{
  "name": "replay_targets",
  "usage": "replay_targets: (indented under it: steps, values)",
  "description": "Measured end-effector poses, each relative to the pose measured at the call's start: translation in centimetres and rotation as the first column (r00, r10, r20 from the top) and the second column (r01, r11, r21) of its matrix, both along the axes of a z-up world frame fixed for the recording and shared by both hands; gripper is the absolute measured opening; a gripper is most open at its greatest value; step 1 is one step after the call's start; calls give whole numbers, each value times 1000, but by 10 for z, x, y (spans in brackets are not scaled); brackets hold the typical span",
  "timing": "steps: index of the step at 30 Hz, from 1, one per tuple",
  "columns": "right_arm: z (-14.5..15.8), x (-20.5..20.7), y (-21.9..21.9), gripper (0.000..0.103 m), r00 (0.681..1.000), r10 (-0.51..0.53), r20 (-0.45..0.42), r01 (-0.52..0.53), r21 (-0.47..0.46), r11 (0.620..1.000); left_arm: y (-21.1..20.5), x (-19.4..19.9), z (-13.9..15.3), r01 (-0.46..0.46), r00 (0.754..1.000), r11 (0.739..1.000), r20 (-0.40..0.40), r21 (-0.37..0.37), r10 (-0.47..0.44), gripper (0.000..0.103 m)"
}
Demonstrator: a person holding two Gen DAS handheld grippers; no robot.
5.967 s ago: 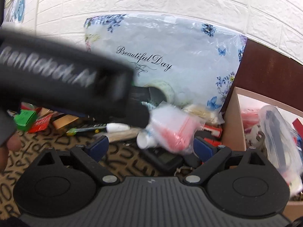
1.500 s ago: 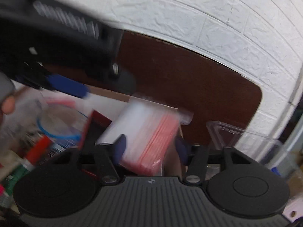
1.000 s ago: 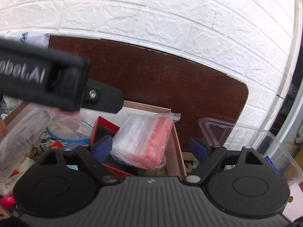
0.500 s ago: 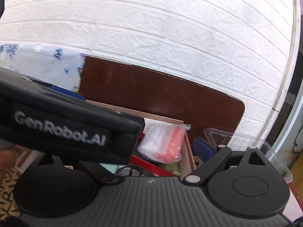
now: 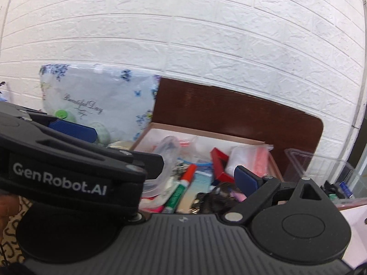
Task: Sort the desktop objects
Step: 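Withdraw both tools from the box back toward the pile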
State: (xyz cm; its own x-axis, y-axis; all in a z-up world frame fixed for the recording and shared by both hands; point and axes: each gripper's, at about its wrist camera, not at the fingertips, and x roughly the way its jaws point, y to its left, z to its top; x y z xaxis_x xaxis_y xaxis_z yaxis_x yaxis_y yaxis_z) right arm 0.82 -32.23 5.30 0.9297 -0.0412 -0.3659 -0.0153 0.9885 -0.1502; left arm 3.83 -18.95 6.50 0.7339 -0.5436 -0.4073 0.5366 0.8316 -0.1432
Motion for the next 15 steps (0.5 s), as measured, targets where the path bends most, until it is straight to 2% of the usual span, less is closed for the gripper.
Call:
replay_targets:
  steps: [4, 8, 15]
  values:
    - [-10, -5, 22, 94, 999, 44, -26, -43, 18, 999, 25, -8, -11, -44, 997, 999, -56, -17, 43, 97]
    - [-23, -11, 48, 94, 994, 93, -56, -92, 28, 995, 51, -19, -25, -73, 995, 997, -70, -19, 72, 97]
    - [-55, -4, 103, 94, 969, 211, -130, -201, 81, 976, 96, -20, -52, -141, 978, 990, -161, -26, 136, 97]
